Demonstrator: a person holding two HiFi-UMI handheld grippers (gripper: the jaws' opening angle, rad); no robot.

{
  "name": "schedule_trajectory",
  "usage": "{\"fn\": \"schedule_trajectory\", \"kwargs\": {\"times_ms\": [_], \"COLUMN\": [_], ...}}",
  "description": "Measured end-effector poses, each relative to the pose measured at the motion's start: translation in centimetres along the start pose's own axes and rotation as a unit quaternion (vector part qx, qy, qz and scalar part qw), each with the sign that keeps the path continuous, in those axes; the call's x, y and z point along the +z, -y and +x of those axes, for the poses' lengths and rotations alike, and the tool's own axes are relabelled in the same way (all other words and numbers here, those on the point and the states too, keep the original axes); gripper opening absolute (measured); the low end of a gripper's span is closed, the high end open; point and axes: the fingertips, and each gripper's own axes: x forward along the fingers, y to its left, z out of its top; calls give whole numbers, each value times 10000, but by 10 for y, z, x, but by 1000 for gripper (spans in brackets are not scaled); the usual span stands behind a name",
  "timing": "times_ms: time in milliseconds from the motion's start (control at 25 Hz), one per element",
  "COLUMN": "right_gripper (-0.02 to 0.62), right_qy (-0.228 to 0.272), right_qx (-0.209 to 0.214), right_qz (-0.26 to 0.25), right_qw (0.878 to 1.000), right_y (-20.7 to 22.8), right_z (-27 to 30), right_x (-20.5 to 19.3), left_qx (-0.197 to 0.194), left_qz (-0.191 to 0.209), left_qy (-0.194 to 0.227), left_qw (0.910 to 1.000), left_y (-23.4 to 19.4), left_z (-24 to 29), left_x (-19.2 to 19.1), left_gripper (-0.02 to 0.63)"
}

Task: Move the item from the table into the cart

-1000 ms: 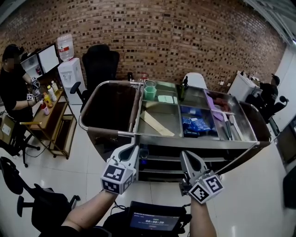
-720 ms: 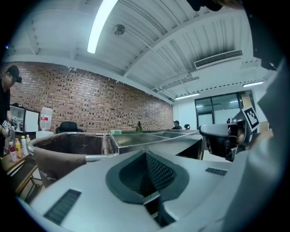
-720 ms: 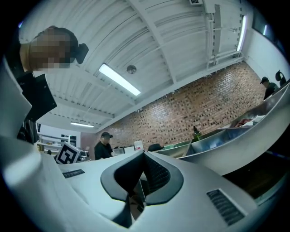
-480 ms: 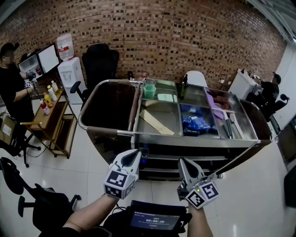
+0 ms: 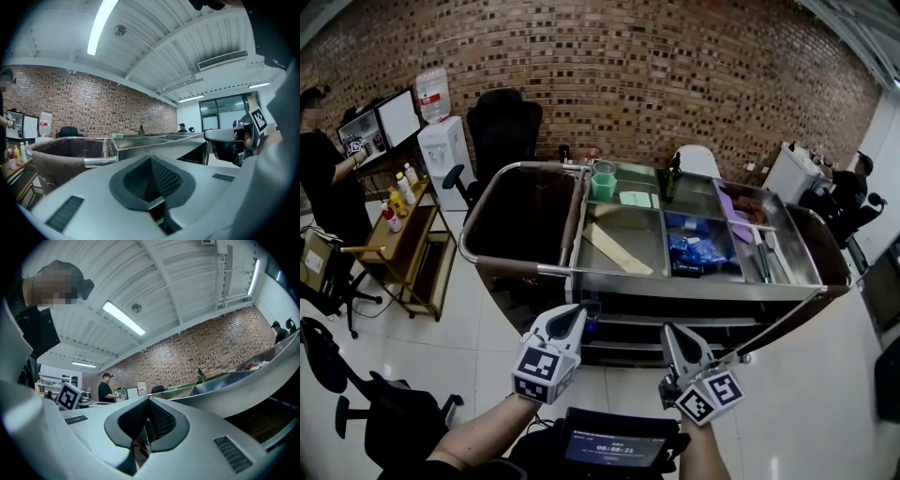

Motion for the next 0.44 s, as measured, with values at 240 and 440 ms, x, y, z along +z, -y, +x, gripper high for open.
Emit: {"fn": "schedule_trajectory", "kwargs": {"times_ms": [240, 440], "right_gripper": [5, 5], "right_qy": [-54, -69], "right_qx": [-16, -45], "right_qz": [9, 2], "right_qw": [10000, 10000], "right_y": [1, 3], "right_z": [1, 4], "right_x": [-3, 0], "left_qx": [-9, 11], "left_qz": [16, 97], "left_qy": [-17, 66], "left_qw": [10000, 9999], "left_y": [2, -2], "left_z": [0, 1], "left_x": [4, 8], "left_gripper": [5, 5]}}
